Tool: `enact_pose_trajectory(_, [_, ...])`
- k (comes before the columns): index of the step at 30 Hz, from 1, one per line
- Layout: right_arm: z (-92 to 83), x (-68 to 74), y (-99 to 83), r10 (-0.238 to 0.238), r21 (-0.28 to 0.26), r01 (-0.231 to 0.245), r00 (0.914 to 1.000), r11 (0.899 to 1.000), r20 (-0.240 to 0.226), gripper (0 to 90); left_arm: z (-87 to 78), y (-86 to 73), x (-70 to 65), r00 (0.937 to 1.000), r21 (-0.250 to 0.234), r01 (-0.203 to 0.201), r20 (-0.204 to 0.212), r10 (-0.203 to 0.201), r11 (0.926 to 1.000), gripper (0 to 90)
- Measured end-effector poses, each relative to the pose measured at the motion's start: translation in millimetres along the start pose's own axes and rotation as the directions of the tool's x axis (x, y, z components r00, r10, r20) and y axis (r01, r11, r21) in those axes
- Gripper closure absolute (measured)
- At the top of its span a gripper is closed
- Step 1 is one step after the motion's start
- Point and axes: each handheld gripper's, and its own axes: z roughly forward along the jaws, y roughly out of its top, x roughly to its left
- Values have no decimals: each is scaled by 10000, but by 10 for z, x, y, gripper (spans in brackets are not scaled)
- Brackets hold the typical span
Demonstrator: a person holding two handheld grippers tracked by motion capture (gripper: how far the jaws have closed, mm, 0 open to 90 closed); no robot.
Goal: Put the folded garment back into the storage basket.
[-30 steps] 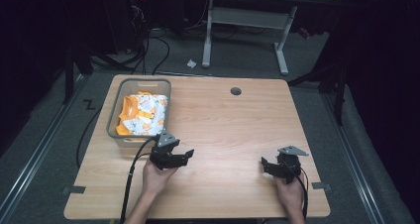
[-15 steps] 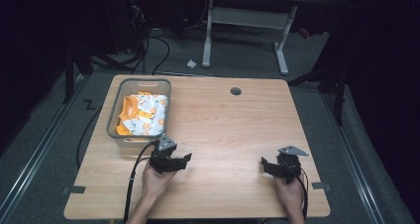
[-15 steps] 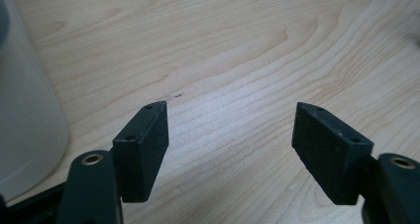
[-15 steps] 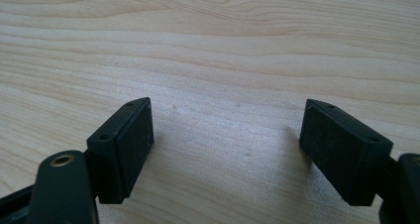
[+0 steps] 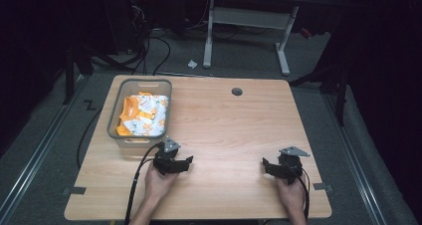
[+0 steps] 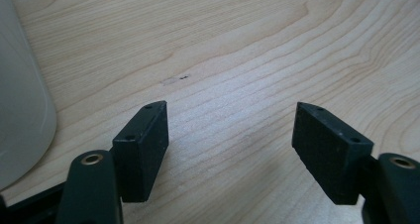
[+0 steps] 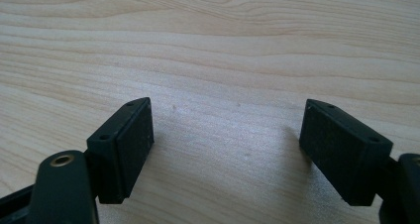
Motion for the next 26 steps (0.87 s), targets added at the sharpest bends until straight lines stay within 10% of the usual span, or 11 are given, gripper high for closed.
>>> enact_pose_trajectory(26, [0, 0, -1, 0, 0, 0, 10000, 10000, -4, 213, 49, -40, -86, 9948, 252, -401, -927, 422, 9989, 254])
